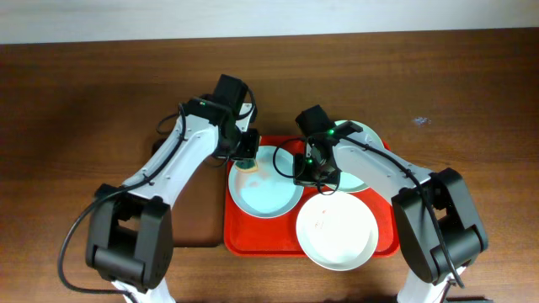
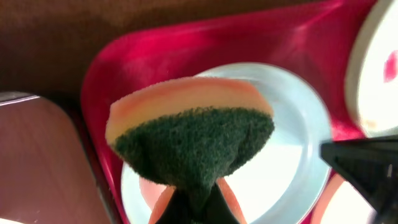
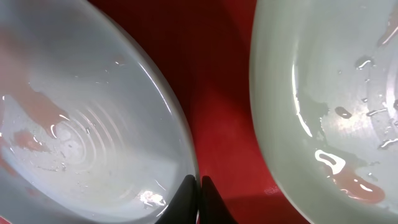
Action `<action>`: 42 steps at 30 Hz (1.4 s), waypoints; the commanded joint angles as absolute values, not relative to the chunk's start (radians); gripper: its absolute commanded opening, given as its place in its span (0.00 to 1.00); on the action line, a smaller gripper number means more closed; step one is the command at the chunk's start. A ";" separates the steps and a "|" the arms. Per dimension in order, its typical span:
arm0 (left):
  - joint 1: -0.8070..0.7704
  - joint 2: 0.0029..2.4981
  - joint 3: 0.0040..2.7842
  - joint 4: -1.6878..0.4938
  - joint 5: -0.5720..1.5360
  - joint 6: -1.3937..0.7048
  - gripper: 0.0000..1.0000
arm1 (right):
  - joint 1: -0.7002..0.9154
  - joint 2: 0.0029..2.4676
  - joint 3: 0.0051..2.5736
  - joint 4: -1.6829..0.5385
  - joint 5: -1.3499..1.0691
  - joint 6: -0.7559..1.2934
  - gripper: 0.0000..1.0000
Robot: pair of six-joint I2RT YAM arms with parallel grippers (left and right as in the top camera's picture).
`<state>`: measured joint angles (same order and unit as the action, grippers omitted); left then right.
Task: Clean dirty plates on tray and stack at the side
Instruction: 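Scrub the left blue plate with the sponge in the left gripper, then return the sponge to the black tray and release it with the left gripper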
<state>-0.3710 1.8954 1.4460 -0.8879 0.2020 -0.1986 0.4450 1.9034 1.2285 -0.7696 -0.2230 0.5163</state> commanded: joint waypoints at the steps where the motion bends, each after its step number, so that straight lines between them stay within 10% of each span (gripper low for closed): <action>1: -0.396 1.962 1.353 -0.818 0.194 -0.186 0.00 | 0.447 1.918 1.246 -0.762 -0.224 0.513 0.04; 9: -0.426 2.009 1.365 -0.767 0.616 -0.163 0.00 | 0.447 1.918 1.246 -0.760 -0.224 0.513 0.04; 16: -0.403 1.896 1.388 -0.839 0.131 -0.194 0.00 | 0.447 1.918 1.246 -0.762 -0.224 0.513 0.04; 29: -0.360 1.854 1.394 -0.919 0.443 -0.186 0.00 | 0.447 1.918 1.246 -0.763 -0.224 0.513 0.04; 36: -0.318 1.702 1.375 -1.189 -0.197 -0.324 0.00 | 0.447 1.918 1.246 -0.764 -0.225 0.513 0.13; 42: -0.257 1.702 1.275 -1.153 -0.206 -0.324 0.00 | 0.447 1.918 1.245 -0.767 -0.224 0.509 0.19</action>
<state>-0.2958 1.6978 1.3190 -1.1690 -0.1753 -0.3080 0.4450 1.9041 1.2285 -0.7662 -0.2234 0.5152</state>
